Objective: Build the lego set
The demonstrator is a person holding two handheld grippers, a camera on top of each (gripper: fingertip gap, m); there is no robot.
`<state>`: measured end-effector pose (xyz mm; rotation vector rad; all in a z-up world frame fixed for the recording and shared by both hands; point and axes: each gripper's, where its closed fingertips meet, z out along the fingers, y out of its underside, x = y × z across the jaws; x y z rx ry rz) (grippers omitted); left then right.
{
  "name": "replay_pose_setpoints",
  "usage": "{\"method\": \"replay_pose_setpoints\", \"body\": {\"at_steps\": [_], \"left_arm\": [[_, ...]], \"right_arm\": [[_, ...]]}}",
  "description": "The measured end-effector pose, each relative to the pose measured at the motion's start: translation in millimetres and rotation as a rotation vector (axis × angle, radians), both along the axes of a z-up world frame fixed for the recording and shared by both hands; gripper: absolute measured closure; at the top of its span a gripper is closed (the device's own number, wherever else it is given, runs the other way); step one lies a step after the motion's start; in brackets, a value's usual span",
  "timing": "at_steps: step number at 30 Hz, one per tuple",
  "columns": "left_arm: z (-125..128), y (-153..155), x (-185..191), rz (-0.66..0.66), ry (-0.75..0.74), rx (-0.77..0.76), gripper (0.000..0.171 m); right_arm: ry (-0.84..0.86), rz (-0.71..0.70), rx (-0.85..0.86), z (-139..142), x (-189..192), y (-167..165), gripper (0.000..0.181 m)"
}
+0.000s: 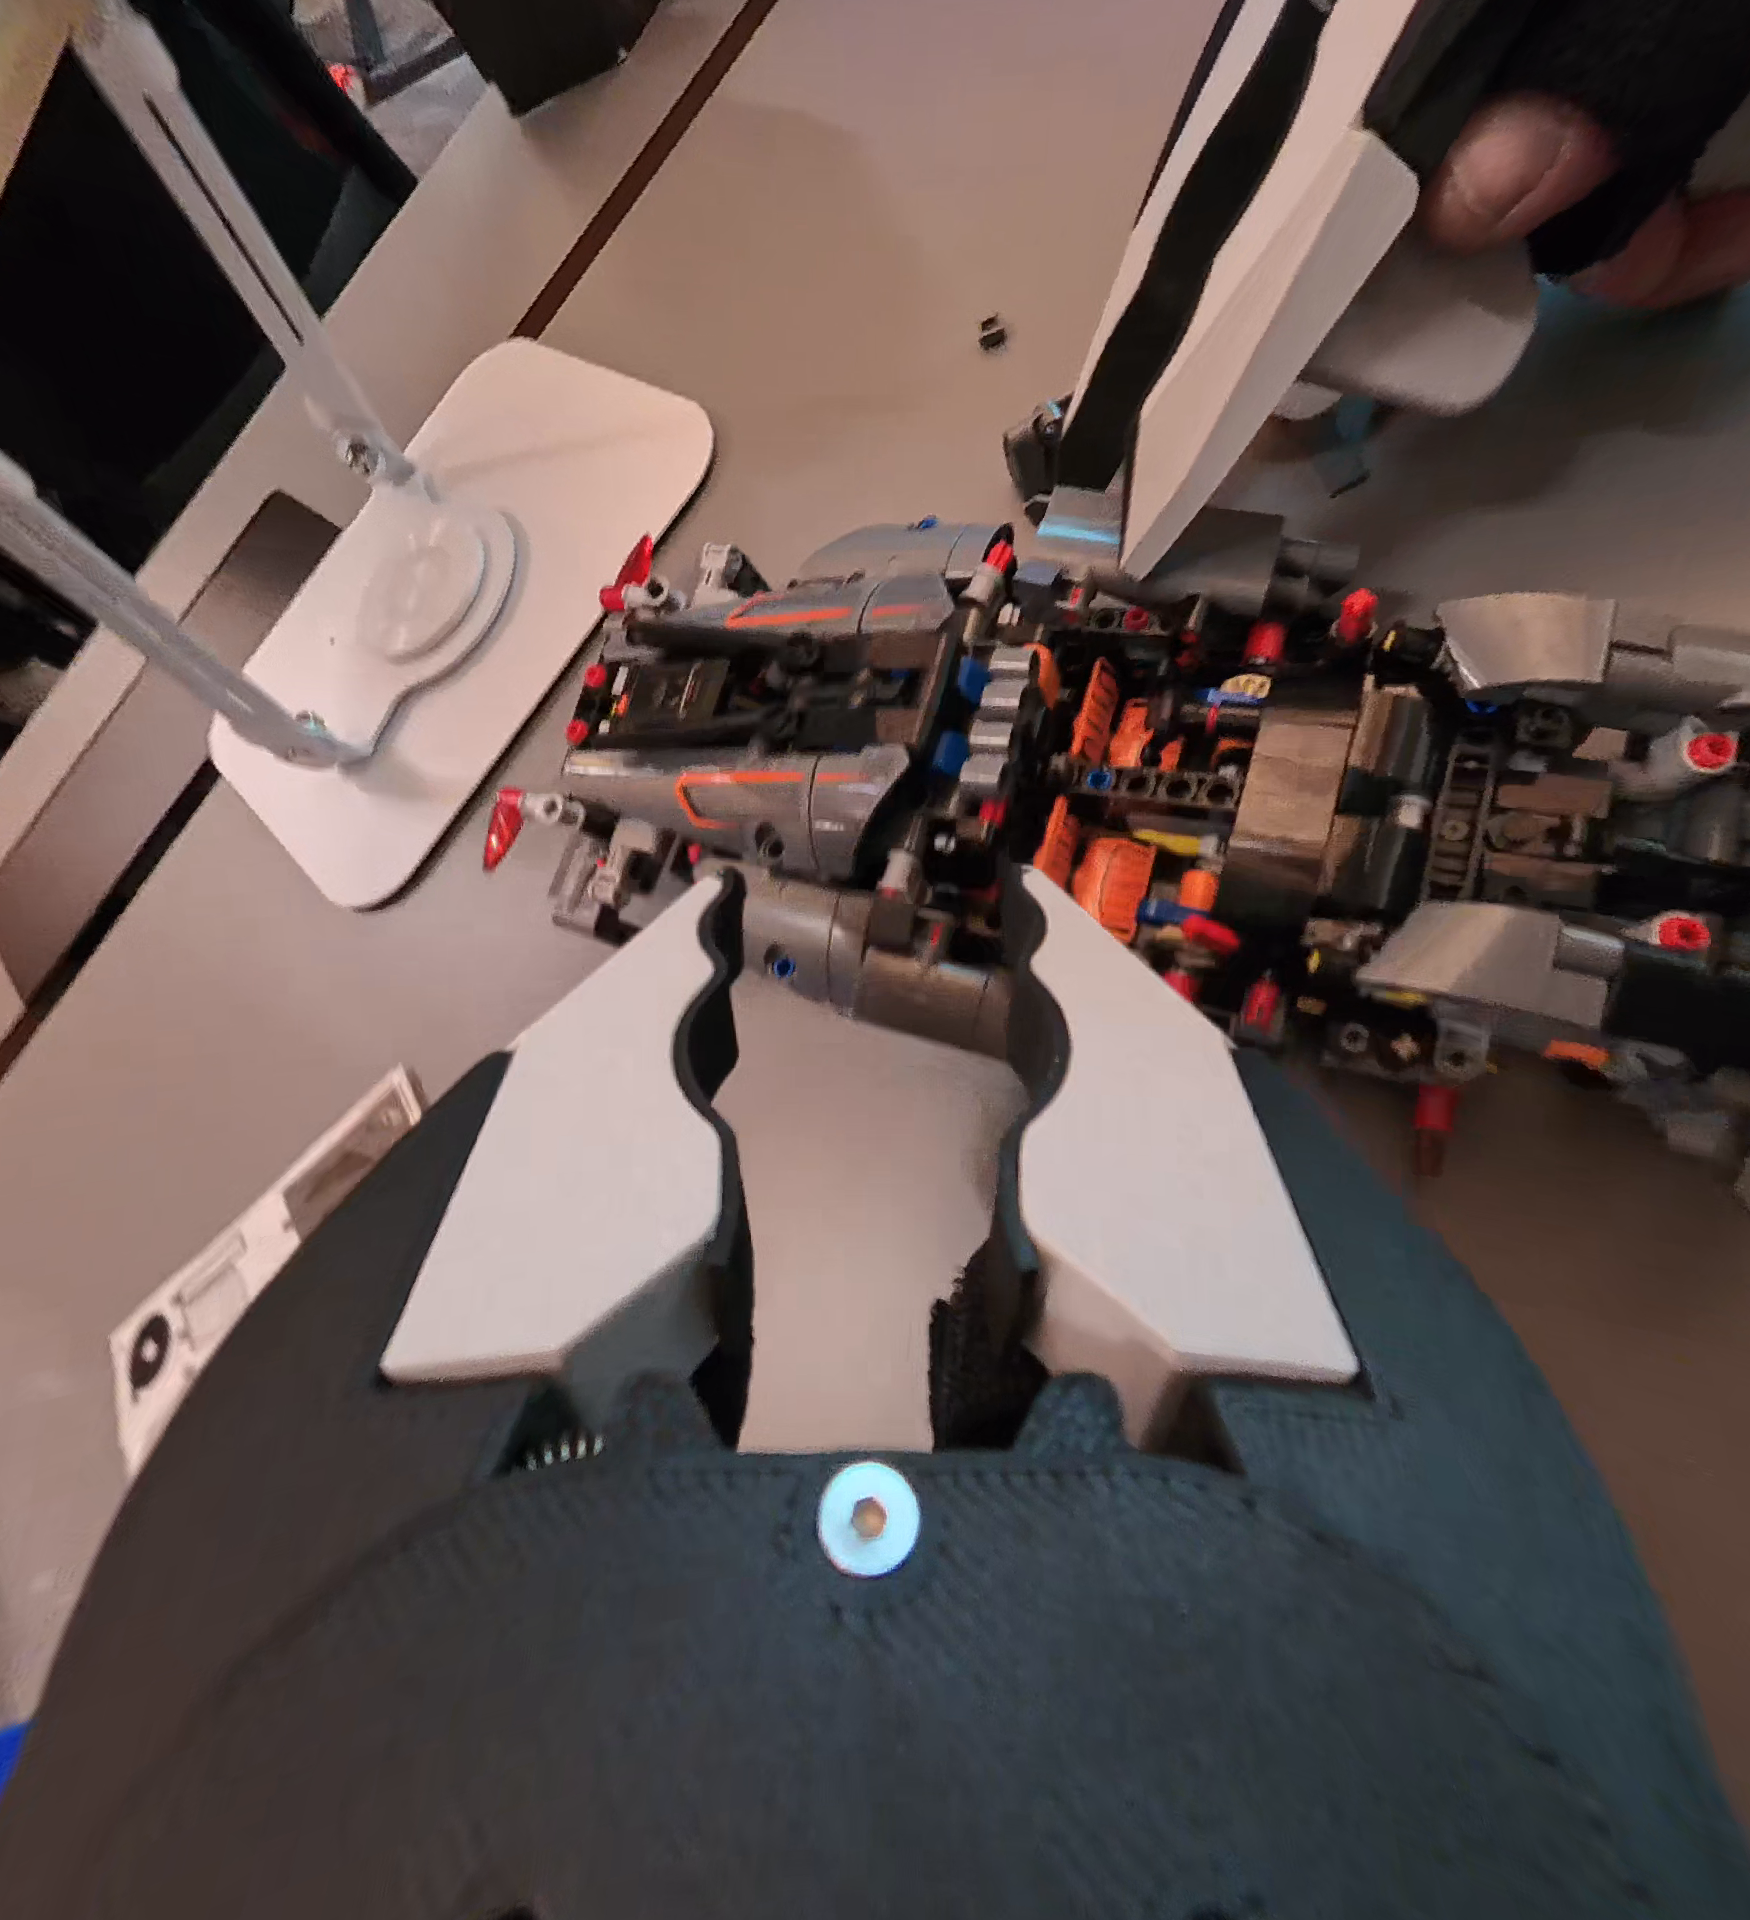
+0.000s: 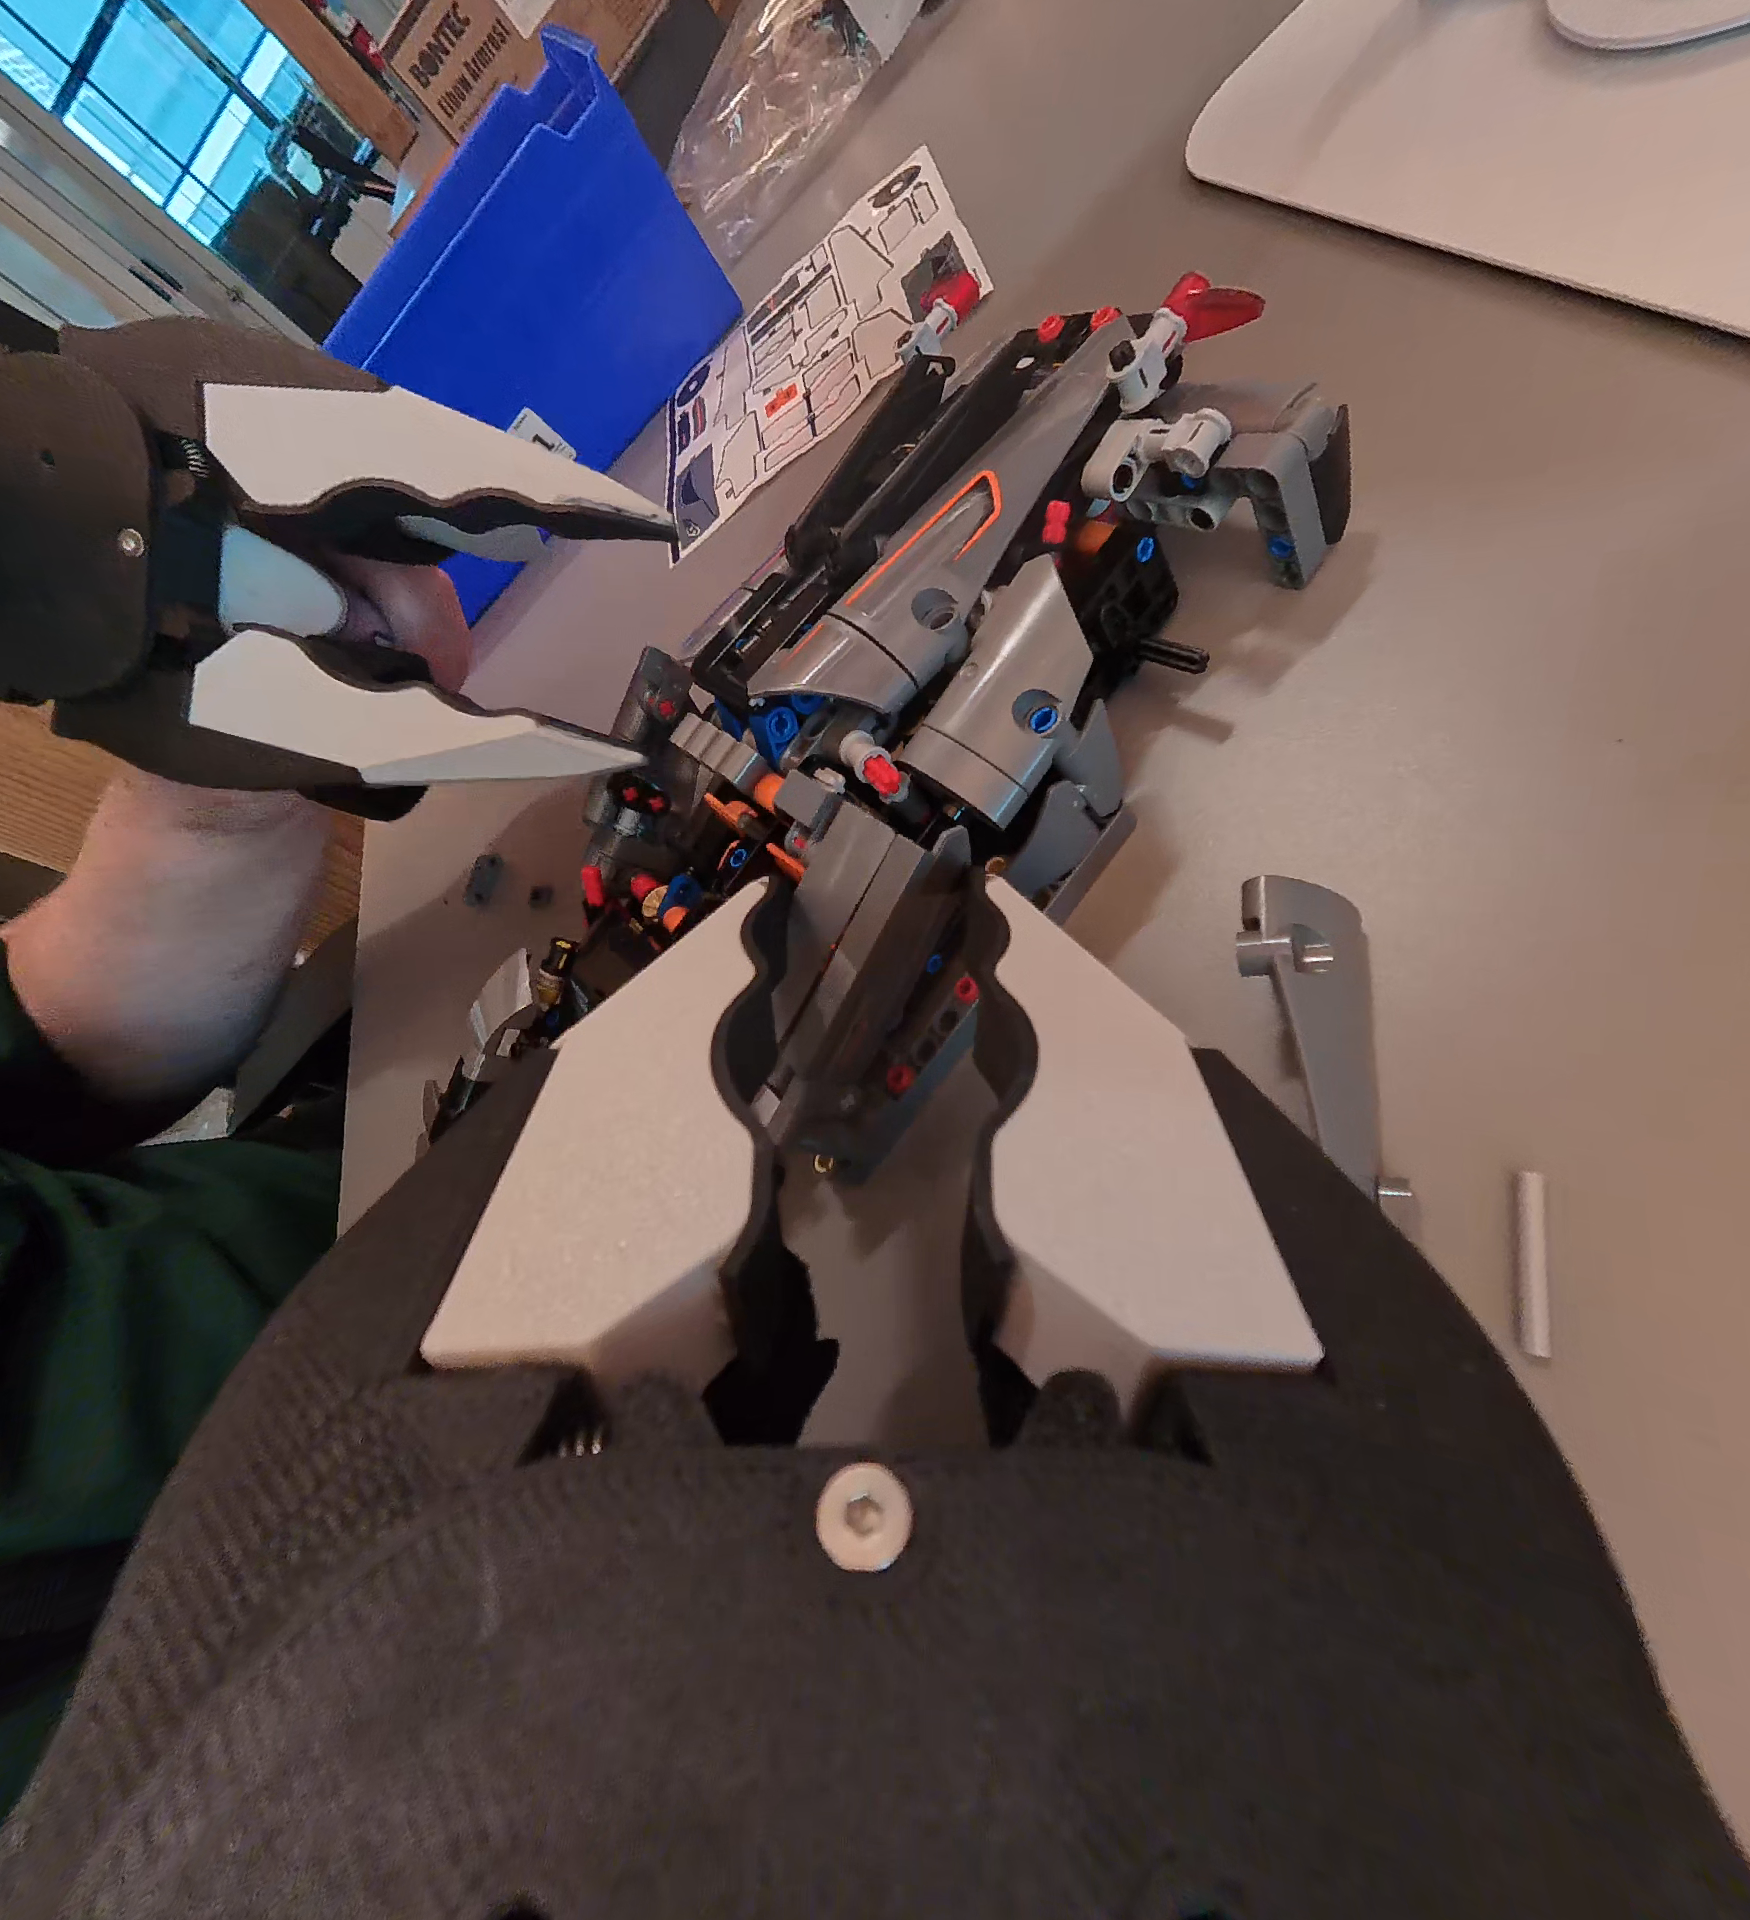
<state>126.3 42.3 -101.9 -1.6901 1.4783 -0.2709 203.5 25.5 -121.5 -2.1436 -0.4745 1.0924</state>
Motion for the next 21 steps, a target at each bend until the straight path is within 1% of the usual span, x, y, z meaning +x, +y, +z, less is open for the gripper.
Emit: {"method": "replay_pose_setpoints", "body": {"at_steps": [4, 6, 11, 17, 21], "left_arm": [[-7.1, -3.4, -16.8, 0.023, -0.057, -0.124, 0.126], [-9.4, -8.8, -17.5, 0.007, -0.102, -0.220, 0.131], [-11.9, -16.4, -14.9, -0.021, -0.147, -0.320, 0.134], [-7.8, -20.1, -13.6, -0.035, -0.190, -0.355, 0.135], [-8.3, -20.7, -14.4, -0.040, -0.182, -0.345, 0.136]], "right_arm": [[0.003, 0.007, -0.007, -0.6, -1.1, -0.8, 0.149], [0.005, 0.010, -0.009, -0.6, -1.3, -1.1, 0.149], [0.025, 0.014, -0.009, 1.9, -1.1, -1.7, 0.151], [0.035, 0.019, -0.013, 3.0, -0.8, -2.7, 0.152], [0.036, 0.022, -0.013, 3.4, -0.6, -3.0, 0.152]]}}
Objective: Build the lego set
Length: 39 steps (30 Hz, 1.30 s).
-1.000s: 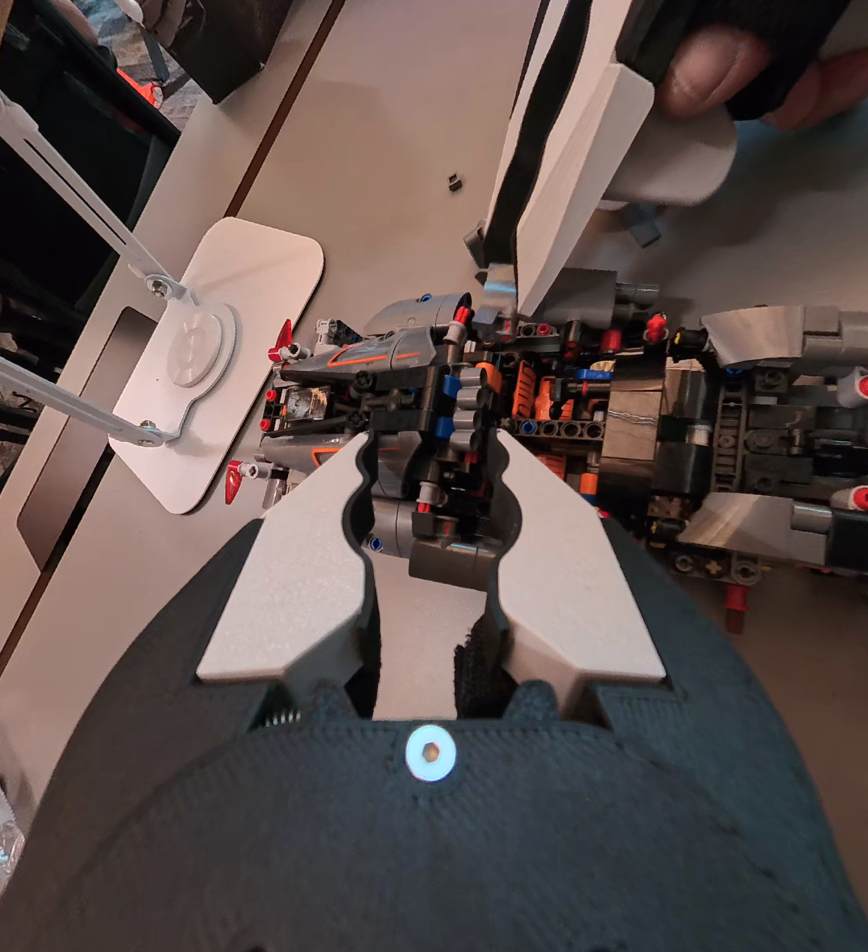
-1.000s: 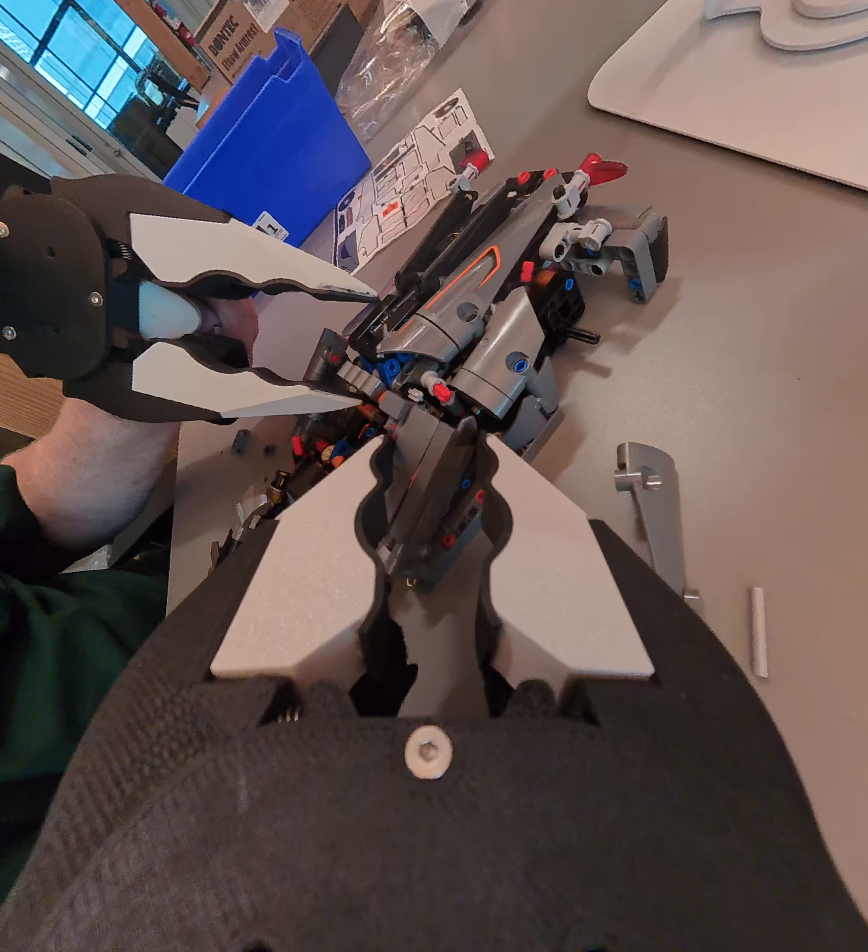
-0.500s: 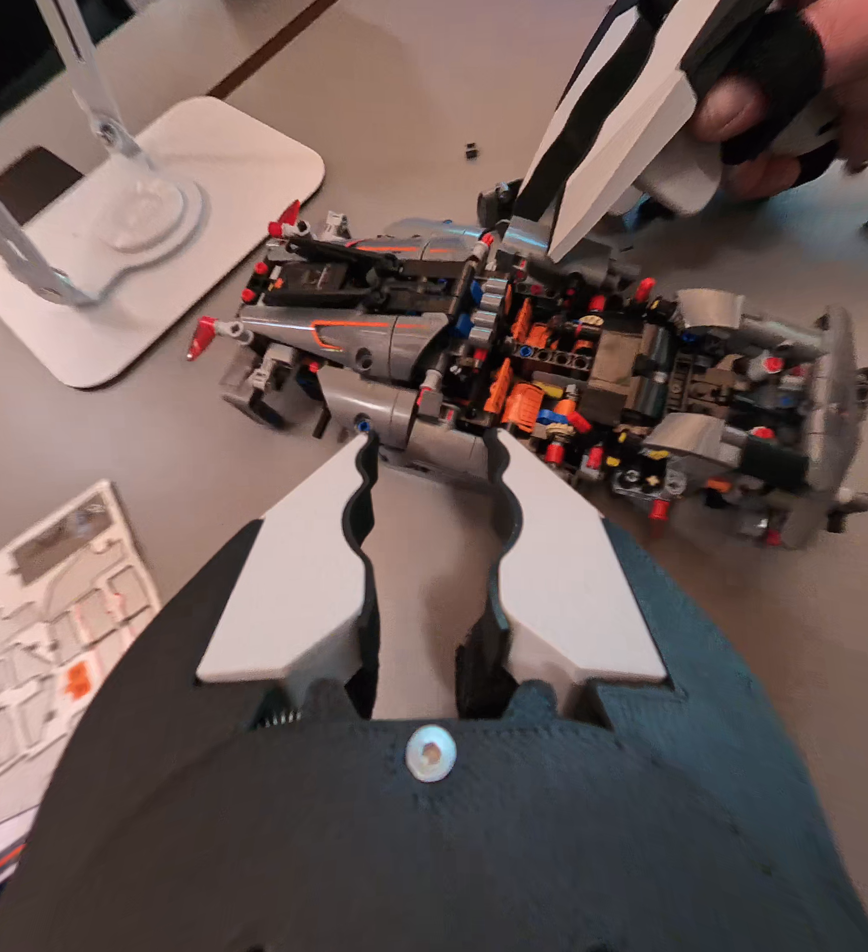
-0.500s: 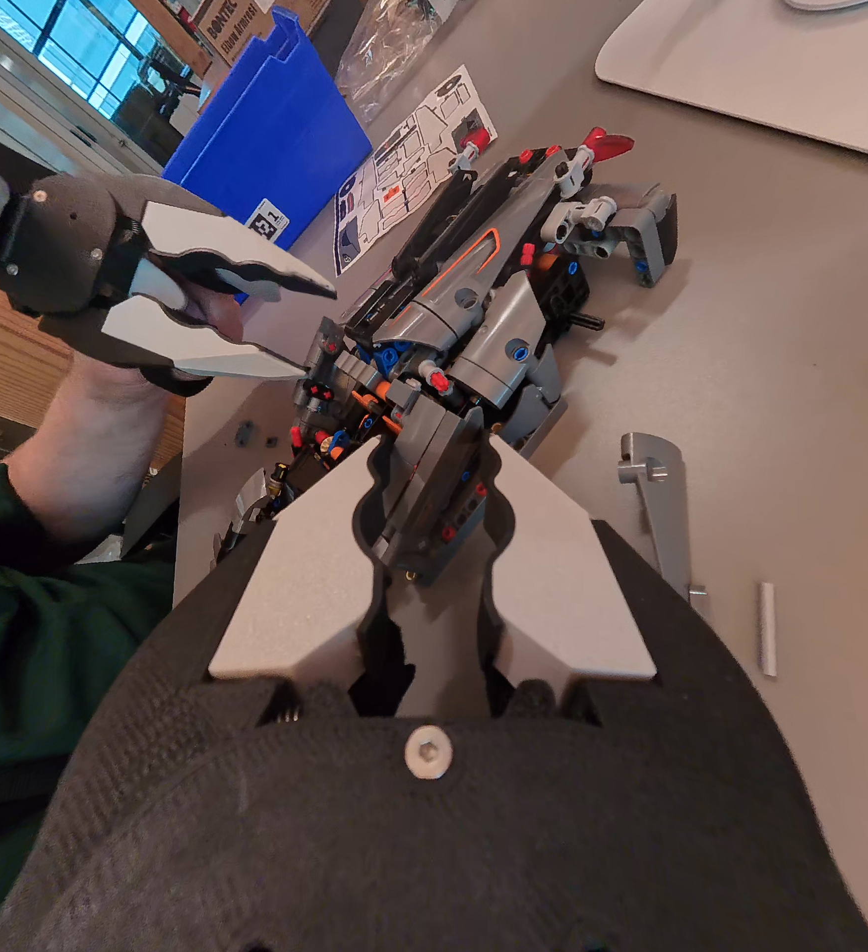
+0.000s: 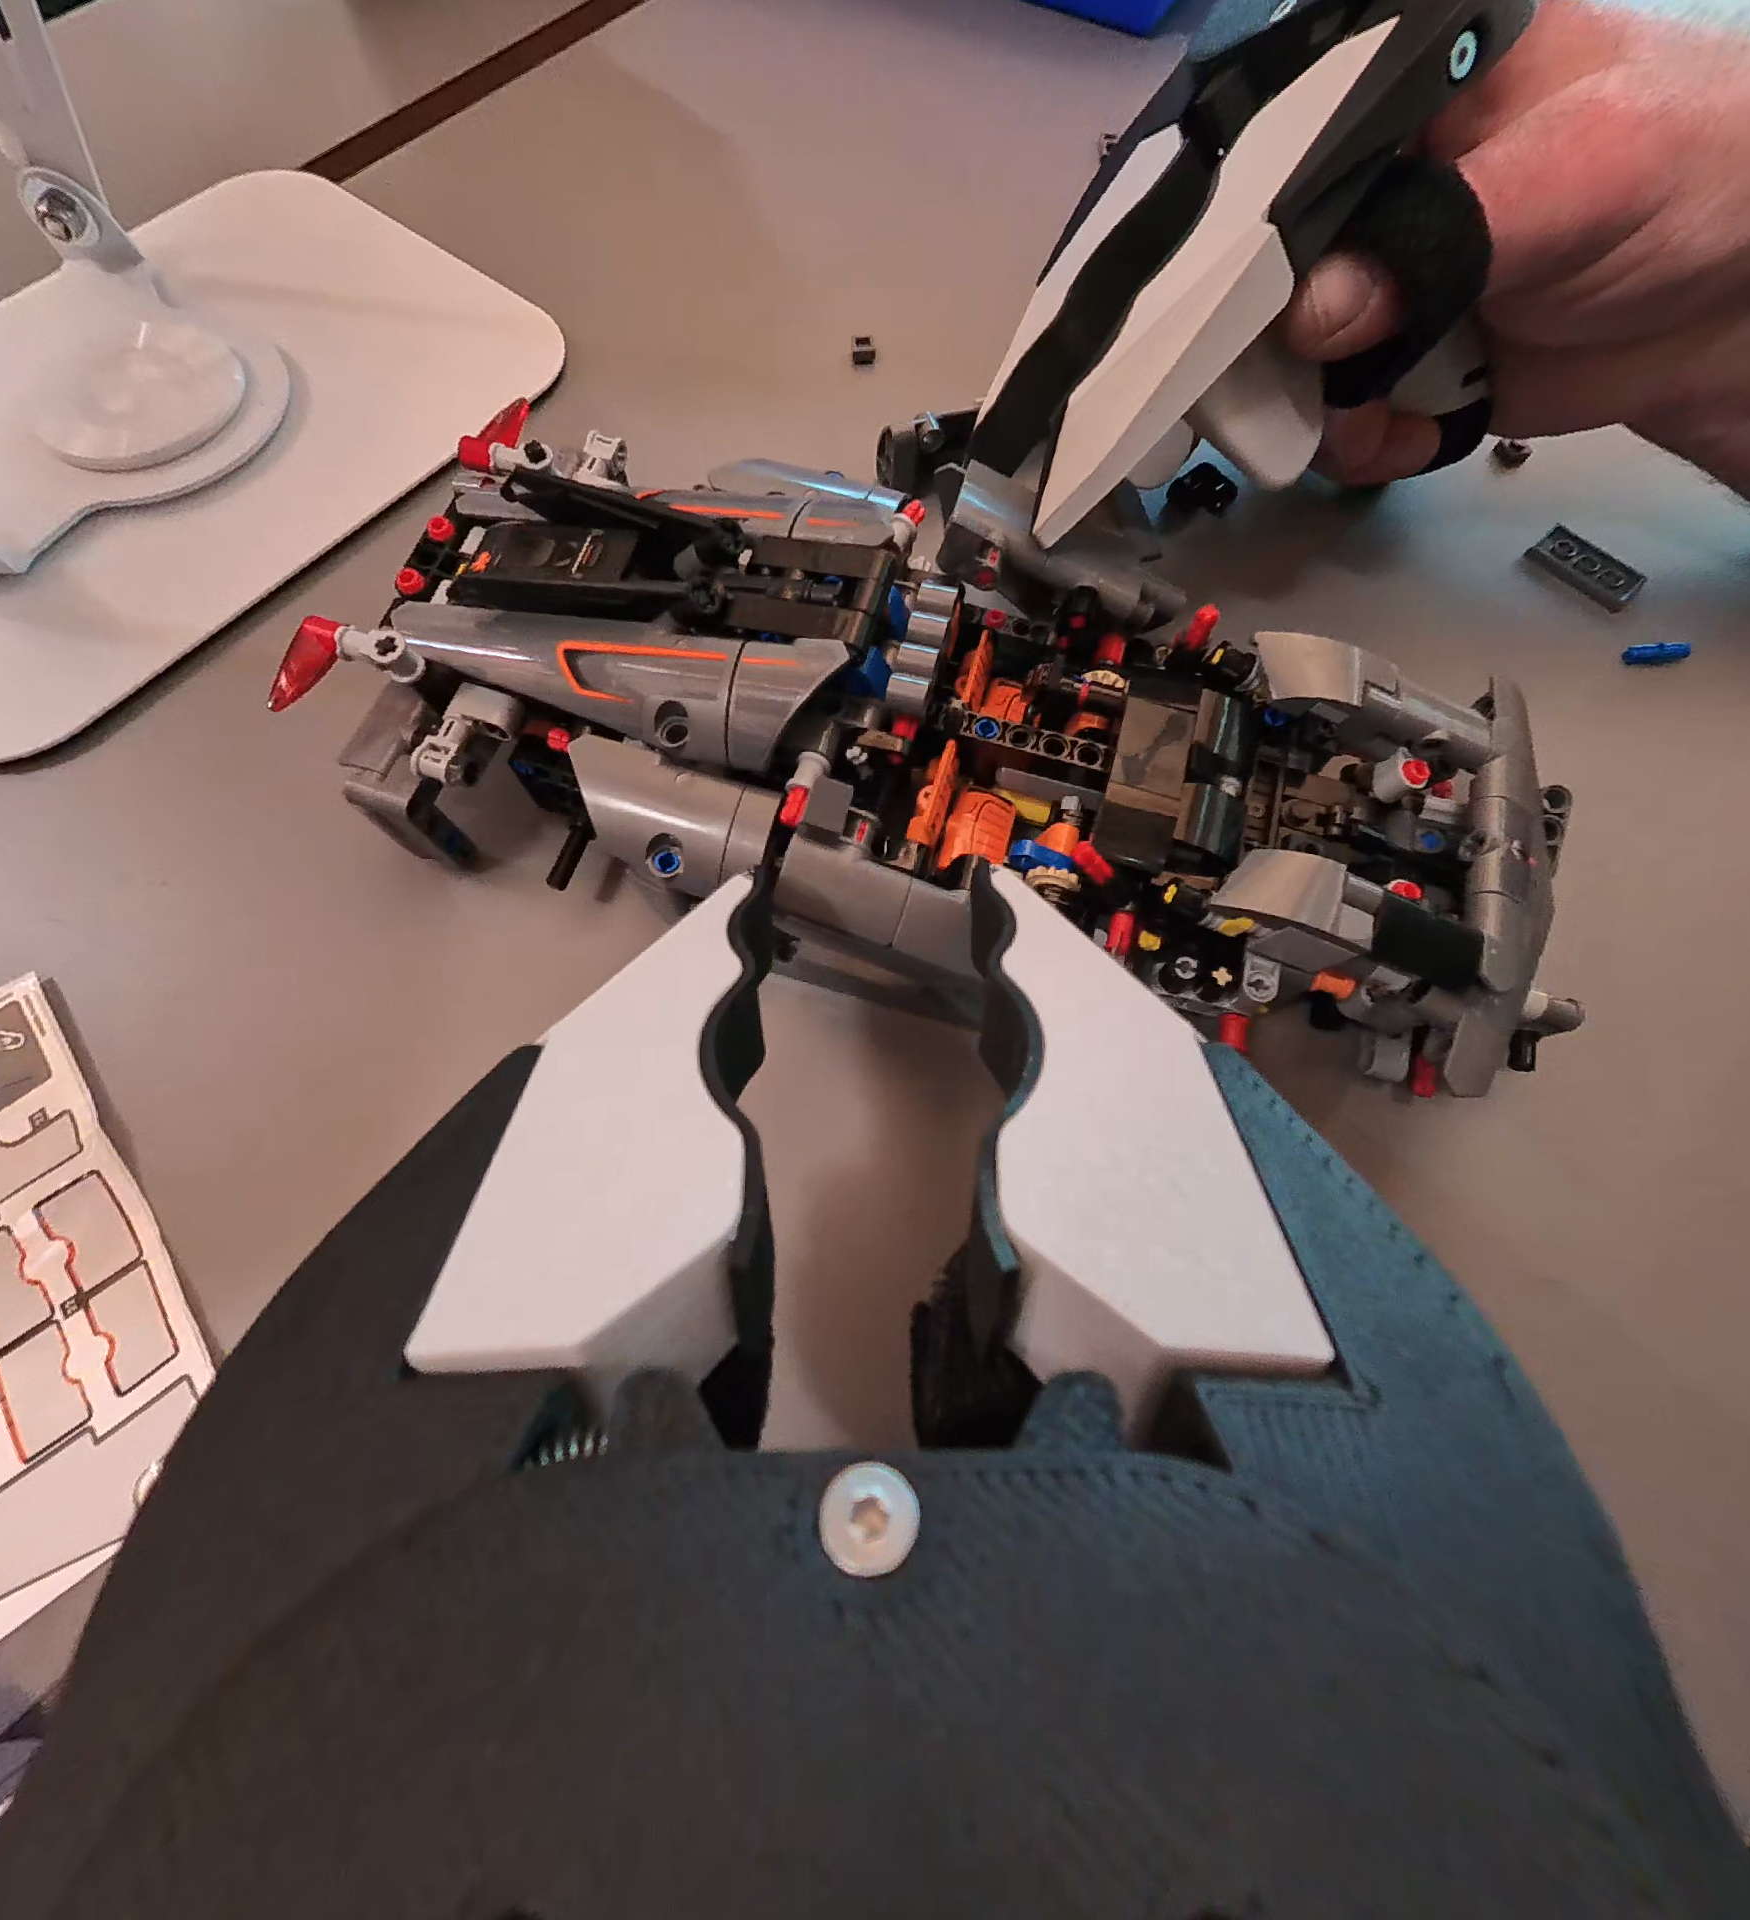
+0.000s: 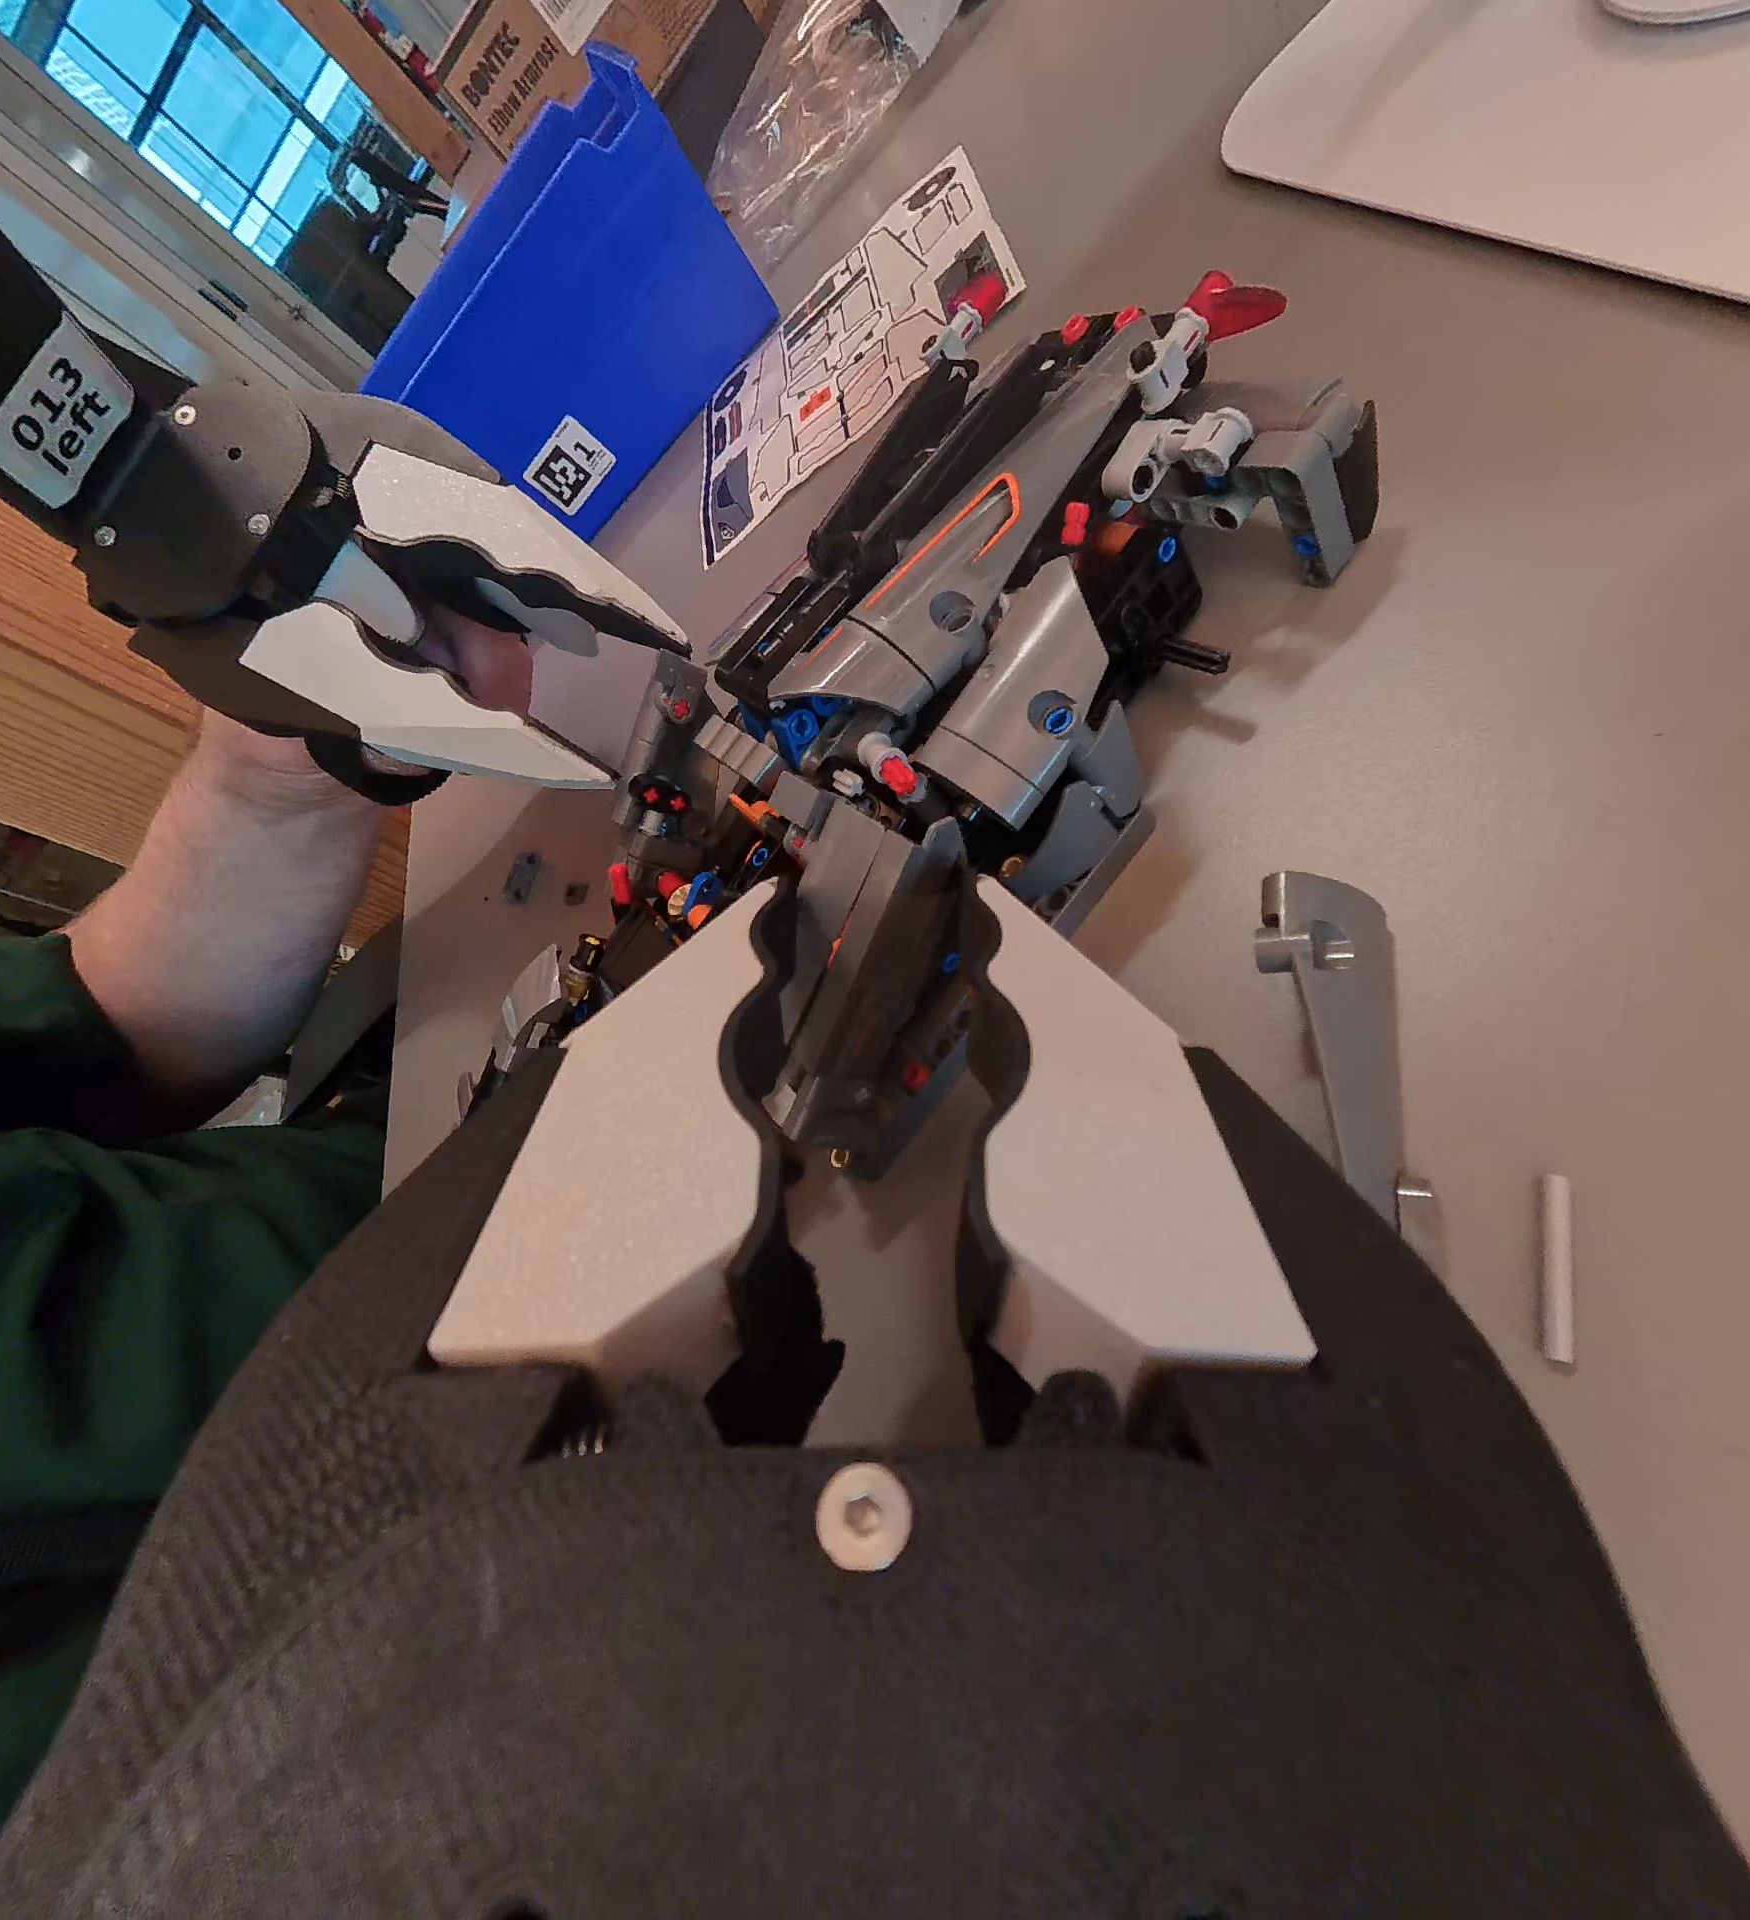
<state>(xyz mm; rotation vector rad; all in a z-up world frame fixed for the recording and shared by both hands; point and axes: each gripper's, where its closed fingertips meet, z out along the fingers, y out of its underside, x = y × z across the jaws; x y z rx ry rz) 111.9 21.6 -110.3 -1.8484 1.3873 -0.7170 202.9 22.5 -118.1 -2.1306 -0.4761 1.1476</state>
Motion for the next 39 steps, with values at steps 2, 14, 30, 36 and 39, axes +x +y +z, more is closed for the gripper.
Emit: {"method": "replay_pose_setpoints", "body": {"at_steps": [2, 14, 30, 36, 39], "left_arm": [[1.4, -1.3, 0.2, -0.007, -0.007, 0.005, 0.136], [9.1, -8.4, 0.6, -0.037, -0.038, 0.044, 0.138], [15.9, -16.0, 1.1, -0.073, -0.070, 0.089, 0.141], [16.7, -17.1, 1.1, -0.076, -0.066, 0.106, 0.141], [17.7, -17.7, 1.1, -0.078, -0.070, 0.109, 0.142]], "right_arm": [[0.001, 0.002, -0.002, -0.3, -0.1, -0.4, 0.152], [0.002, 0.008, -0.010, -0.8, 0.0, -1.6, 0.153], [0.010, 0.013, -0.016, -1.1, 0.2, -2.1, 0.153], [0.008, 0.012, -0.013, -0.5, 0.8, -2.2, 0.153], [0.008, 0.012, -0.011, 0.5, 1.0, -2.5, 0.154]]}}
